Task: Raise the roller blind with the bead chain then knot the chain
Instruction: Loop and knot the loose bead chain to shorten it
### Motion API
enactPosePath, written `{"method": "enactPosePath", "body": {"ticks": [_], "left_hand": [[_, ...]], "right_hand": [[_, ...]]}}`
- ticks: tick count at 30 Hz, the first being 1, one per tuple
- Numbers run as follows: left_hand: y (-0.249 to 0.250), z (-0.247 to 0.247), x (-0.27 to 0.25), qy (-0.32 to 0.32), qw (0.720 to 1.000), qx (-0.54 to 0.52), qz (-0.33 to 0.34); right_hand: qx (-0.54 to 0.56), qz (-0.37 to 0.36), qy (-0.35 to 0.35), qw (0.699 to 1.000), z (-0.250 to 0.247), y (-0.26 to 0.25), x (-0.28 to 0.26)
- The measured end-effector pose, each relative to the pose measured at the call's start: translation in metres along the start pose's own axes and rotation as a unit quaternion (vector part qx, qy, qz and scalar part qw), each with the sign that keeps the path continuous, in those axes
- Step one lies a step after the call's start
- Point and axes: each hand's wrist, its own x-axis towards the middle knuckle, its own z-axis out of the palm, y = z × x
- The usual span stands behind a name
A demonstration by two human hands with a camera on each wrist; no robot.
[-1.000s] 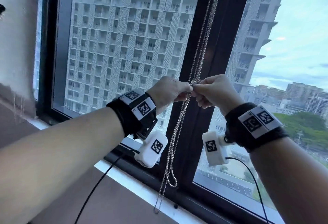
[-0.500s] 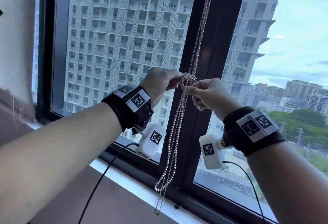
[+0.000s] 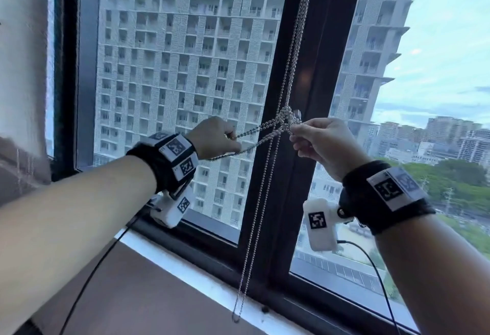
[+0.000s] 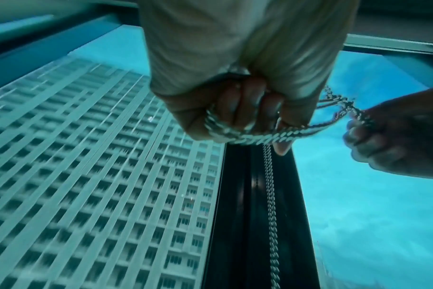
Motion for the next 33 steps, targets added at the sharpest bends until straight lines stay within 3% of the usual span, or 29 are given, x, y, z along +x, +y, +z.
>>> {"method": "enactPosePath", "body": {"ticks": [6, 11, 13, 16, 20, 24, 28, 30, 33], "left_hand": [[-0.046, 0.031, -0.012, -0.079, 0.992, 0.036, -0.089], [-0.032, 0.050, -0.014, -0.103, 0.983, -0.141, -0.063], [-0.015, 0.053, -0.013, -0.102, 0.959, -0.255, -0.064], [0.012, 0.053, -0.009, -0.109, 0.898, -0.421, -0.073], [0.035, 0.054, -0.006, -0.074, 0.853, -0.514, -0.047], [0.034, 0.061, -0.007, -0.017, 0.856, -0.514, -0.041], [0.035, 0.067, -0.017, -0.041, 0.872, -0.487, -0.033], [0.037, 0.075, -0.025, -0.054, 0.879, -0.473, -0.033], [0.037, 0.086, -0.032, -0.059, 0.863, -0.500, -0.040]], "right_hand": [[0.075, 0.021, 0.019, 0.997, -0.005, 0.008, 0.002], [0.049, 0.018, 0.014, 0.999, 0.008, 0.015, 0.001], [0.041, 0.007, 0.021, 0.999, 0.016, 0.017, 0.001], [0.015, -0.003, 0.040, 0.999, 0.023, 0.018, 0.003], [-0.014, -0.020, 0.055, 0.998, 0.025, 0.016, 0.004], [-0.043, -0.037, 0.025, 0.998, 0.024, 0.012, 0.003], [-0.040, -0.026, -0.022, 0.999, 0.021, -0.001, 0.000], [-0.033, -0.048, -0.011, 0.998, 0.021, -0.007, 0.000], [-0.059, -0.080, 0.018, 0.995, 0.023, -0.009, 0.003]]}}
